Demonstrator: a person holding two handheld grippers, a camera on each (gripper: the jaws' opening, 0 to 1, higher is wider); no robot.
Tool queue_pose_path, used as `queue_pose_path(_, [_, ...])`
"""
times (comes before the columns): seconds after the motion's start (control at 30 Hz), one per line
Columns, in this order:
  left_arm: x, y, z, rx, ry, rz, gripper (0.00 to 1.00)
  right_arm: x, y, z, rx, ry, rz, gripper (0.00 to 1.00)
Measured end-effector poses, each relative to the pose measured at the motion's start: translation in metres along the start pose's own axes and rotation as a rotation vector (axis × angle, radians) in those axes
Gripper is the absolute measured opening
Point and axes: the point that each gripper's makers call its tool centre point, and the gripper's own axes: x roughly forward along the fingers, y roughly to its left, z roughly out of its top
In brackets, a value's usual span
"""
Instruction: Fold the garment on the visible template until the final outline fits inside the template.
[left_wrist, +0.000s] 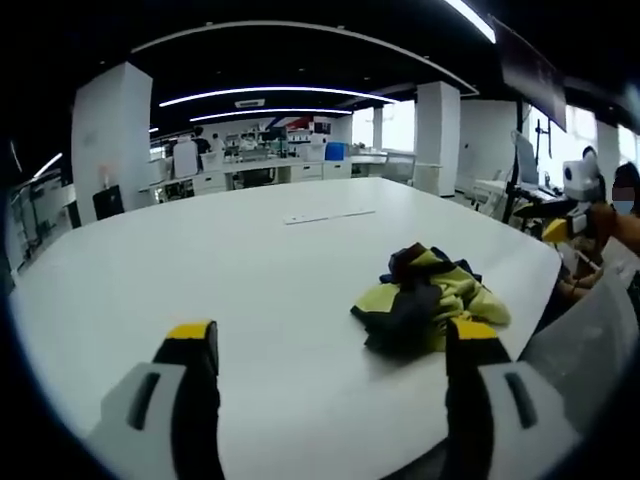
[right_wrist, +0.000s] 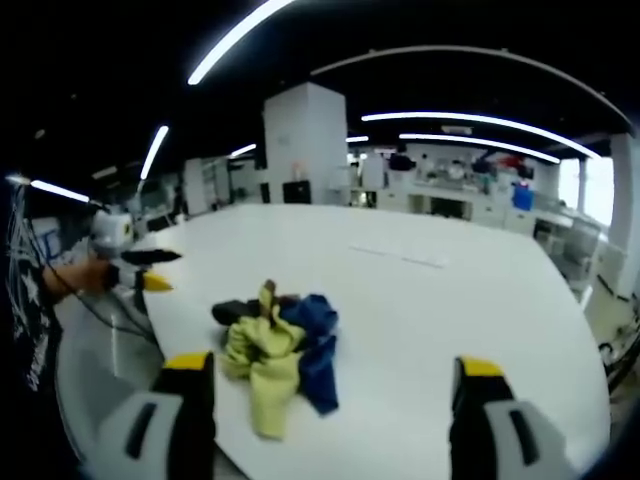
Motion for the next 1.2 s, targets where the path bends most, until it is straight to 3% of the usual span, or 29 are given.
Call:
queue_pose_path(0.13, [0.001,-0.004,0.003,-0.010,-0.005,-0.036,0.88,0.002,0.002,0.001,-0.008,-0.004,0.004,0.99])
queue_pose_path(0.23, [0.007,-0.007,0.004,-0.018,-0.007,-0.080,0.84,0.006,0.004,0.002,-0.013,-0.005,0.010,0.91])
queue_pose_path(0.33, [0.017,-0.017,0.004,0.020,0.004,-0.140,0.80,0.011,0.007,0.003,-0.016,-0.008,0.030,0.89])
queue_pose_path(0.4, [0.023,-0.026,0.005,0.046,0.020,-0.175,0.76,0.015,0.009,0.003,-0.030,-0.006,0.045,0.84])
queue_pose_path(0.63, [0.046,-0.047,0.010,0.023,0.017,-0.271,0.62,0.034,0.014,0.006,-0.040,-0.007,0.103,0.62])
queue_pose_path(0.83, [0.062,-0.062,0.001,0.028,0.061,-0.315,0.47,0.056,0.021,0.009,0.000,-0.020,0.166,0.45])
queue_pose_path(1.2, [0.078,-0.067,-0.020,-0.037,0.142,-0.367,0.19,0.098,0.038,0.002,-0.031,0.023,0.253,0.28])
